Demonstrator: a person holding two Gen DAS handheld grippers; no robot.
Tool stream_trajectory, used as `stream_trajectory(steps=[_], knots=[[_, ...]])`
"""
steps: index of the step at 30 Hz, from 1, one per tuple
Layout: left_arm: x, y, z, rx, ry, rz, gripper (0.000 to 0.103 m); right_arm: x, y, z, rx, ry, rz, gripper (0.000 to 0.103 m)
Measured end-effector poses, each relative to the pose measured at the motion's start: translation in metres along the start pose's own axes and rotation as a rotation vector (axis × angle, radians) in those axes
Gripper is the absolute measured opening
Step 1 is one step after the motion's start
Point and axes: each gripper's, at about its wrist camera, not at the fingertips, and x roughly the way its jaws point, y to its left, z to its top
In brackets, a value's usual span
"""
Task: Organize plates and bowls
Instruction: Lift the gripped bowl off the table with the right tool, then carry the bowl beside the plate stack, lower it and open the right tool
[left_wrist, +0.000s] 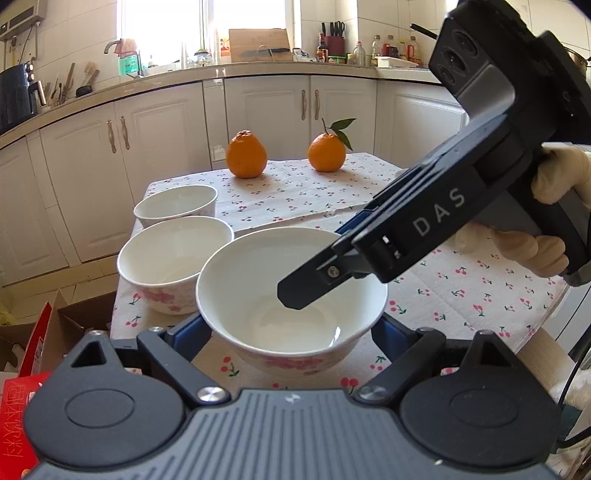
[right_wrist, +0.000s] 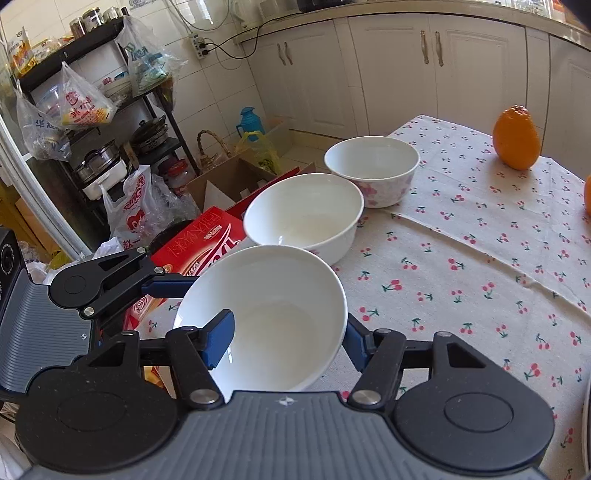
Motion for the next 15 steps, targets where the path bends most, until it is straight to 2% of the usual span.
stream_trajectory(steps=[15], knots=[[0.033, -0.036, 0.02, 0.059, 0.001, -0.115, 0.093, -0.039, -0.036, -0.028, 0.078, -0.024, -0.107, 0.069]])
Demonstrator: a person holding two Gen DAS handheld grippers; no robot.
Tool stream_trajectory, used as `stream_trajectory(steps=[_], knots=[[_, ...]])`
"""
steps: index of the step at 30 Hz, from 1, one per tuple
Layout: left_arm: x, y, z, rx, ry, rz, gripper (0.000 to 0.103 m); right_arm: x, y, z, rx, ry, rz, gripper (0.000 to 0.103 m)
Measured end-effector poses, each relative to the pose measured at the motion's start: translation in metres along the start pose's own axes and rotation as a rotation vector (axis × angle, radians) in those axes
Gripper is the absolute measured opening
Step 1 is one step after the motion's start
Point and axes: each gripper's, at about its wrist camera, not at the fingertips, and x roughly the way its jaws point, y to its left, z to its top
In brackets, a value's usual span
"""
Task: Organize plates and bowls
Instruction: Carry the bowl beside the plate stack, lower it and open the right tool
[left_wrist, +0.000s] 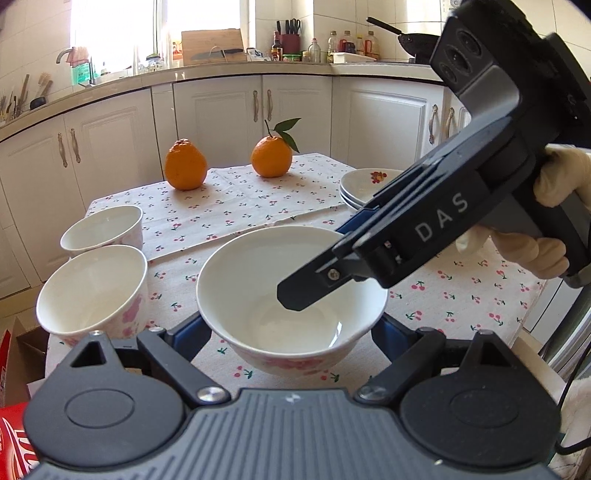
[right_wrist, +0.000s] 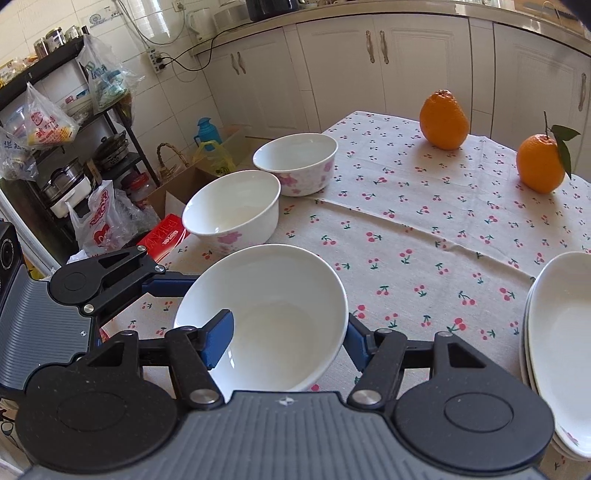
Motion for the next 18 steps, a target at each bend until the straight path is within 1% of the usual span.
stream_trajectory(steps=[7, 18], knots=[[0.009, -0.007, 0.003, 0.007, 0.012, -0.027, 0.093, -0.004, -0.012, -0.007, 0.025, 0.003, -0.017, 0.07], [0.02, -0.011, 0.005, 0.009, 0.03, -0.054, 0.093, -0.006, -0.021, -0.013, 0.044, 0.018, -0.037, 0.071]])
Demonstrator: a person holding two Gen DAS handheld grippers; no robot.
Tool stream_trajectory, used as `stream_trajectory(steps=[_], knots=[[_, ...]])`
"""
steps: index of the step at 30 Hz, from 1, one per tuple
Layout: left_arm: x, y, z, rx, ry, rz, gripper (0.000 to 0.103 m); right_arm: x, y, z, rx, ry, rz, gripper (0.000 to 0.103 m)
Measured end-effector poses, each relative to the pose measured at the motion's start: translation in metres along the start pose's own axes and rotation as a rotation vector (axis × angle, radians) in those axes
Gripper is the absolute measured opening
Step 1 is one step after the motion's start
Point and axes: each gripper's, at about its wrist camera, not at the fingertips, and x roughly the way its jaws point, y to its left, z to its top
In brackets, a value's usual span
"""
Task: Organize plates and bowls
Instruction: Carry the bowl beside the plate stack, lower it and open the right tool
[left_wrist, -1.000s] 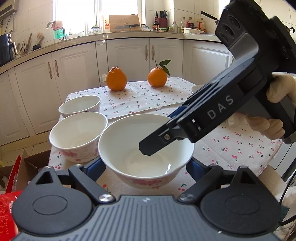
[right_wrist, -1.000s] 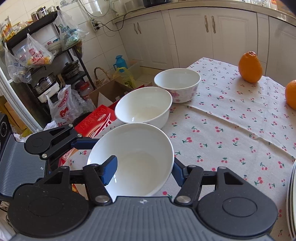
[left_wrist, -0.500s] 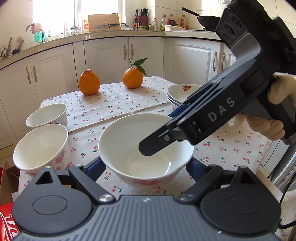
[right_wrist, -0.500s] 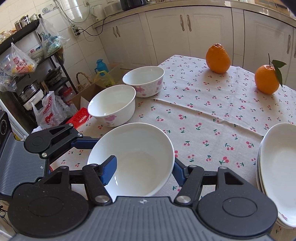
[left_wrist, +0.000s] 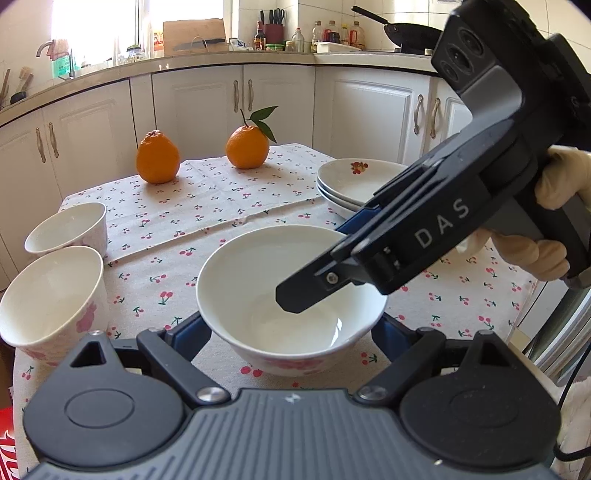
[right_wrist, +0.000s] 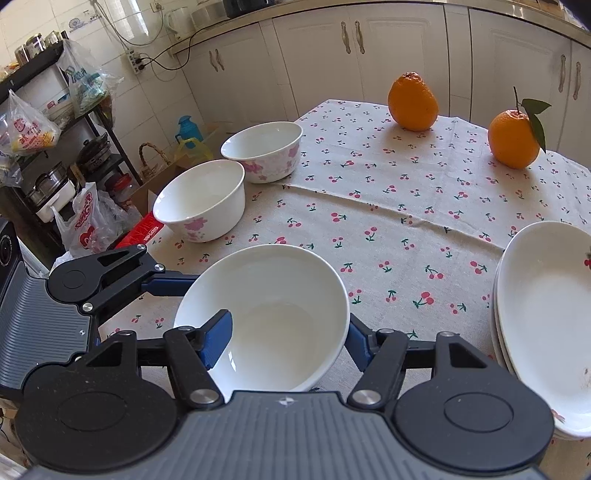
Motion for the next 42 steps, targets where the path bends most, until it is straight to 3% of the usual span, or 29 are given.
stream_trajectory(steps=[14, 21, 34, 42], knots=[[0.006, -0.001, -0.001, 0.01, 0.009, -0.006, 0.093, 0.001, -0.002, -0.003, 0.015, 0.007, -0.001, 0.073], [-0.001, -0.002, -0.003, 0.034, -0.017, -0.006, 0.1, -0.004, 0.003, -0.002, -0.008, -0.042, -0.01, 0.103], [-0.028, 0.012, -0.016, 0.02, -0.038, 0.078, 0.102, -0.003, 0.016, 0.007, -0.063, -0.053, -0.013, 0.103], [-0.056, 0.032, -0.021, -0.02, -0.098, 0.153, 0.102, 0.0, 0.039, 0.019, -0.148, -0.053, -0.032, 0.103]])
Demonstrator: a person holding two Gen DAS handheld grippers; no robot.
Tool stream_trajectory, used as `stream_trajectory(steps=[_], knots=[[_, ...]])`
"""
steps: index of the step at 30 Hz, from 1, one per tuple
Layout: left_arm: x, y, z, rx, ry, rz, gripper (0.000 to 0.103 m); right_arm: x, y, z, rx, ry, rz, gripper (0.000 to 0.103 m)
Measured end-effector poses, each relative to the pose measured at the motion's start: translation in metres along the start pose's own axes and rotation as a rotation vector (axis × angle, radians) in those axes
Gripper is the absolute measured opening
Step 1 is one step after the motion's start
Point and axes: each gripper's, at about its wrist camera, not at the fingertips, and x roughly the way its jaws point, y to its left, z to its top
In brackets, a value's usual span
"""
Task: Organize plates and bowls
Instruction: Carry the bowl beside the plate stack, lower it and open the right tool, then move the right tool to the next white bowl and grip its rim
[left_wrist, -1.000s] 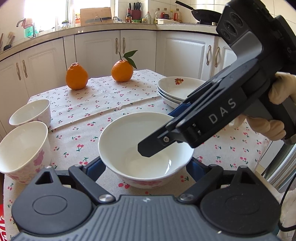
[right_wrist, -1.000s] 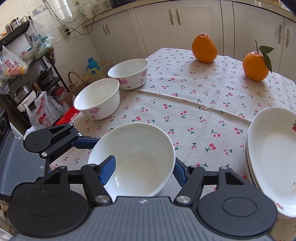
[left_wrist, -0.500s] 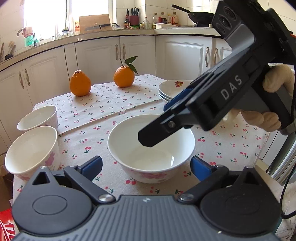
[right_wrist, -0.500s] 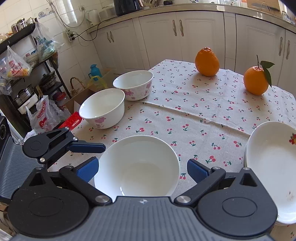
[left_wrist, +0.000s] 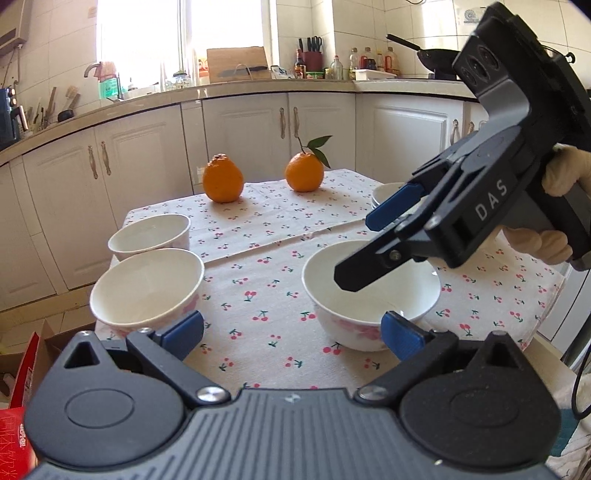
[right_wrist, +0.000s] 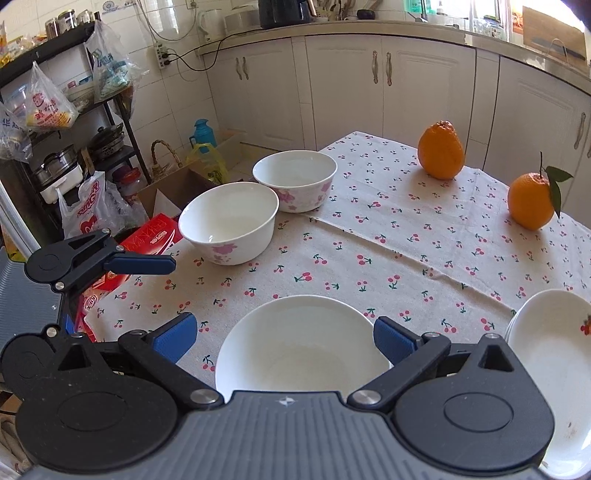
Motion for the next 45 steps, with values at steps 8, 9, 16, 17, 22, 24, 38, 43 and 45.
stream_trajectory(steps=[8, 9, 16, 17, 22, 24, 38, 43, 45], knots=[[-0.005, 0.029, -0.005, -0.047, -0.011, 0.088, 0.102, 0.011, 0.019, 0.018, -0.072, 0.008, -0.013, 0.103], [-0.005, 0.033, -0.006, -0.054, -0.012, 0.102, 0.102, 0.013, 0.021, 0.02, -0.078, 0.008, -0.015, 0.103], [-0.002, 0.058, -0.008, -0.092, -0.011, 0.153, 0.102, 0.028, 0.03, 0.038, -0.114, 0.013, -0.022, 0.103], [-0.001, 0.062, -0.008, -0.096, -0.01, 0.158, 0.102, 0.031, 0.03, 0.04, -0.117, 0.008, -0.034, 0.103], [0.005, 0.075, -0.01, -0.107, -0.005, 0.175, 0.102, 0.044, 0.03, 0.052, -0.123, 0.01, -0.076, 0.103], [0.009, 0.079, -0.01, -0.113, -0.002, 0.177, 0.102, 0.049, 0.029, 0.056, -0.122, 0.014, -0.073, 0.103], [0.036, 0.098, -0.011, -0.113, 0.029, 0.16, 0.102, 0.089, 0.035, 0.089, -0.15, 0.038, 0.047, 0.103], [0.044, 0.1, -0.01, -0.112, 0.031, 0.142, 0.102, 0.104, 0.036, 0.096, -0.163, 0.067, 0.091, 0.1], [0.047, 0.1, -0.009, -0.11, 0.034, 0.132, 0.101, 0.11, 0.036, 0.098, -0.161, 0.079, 0.104, 0.098]])
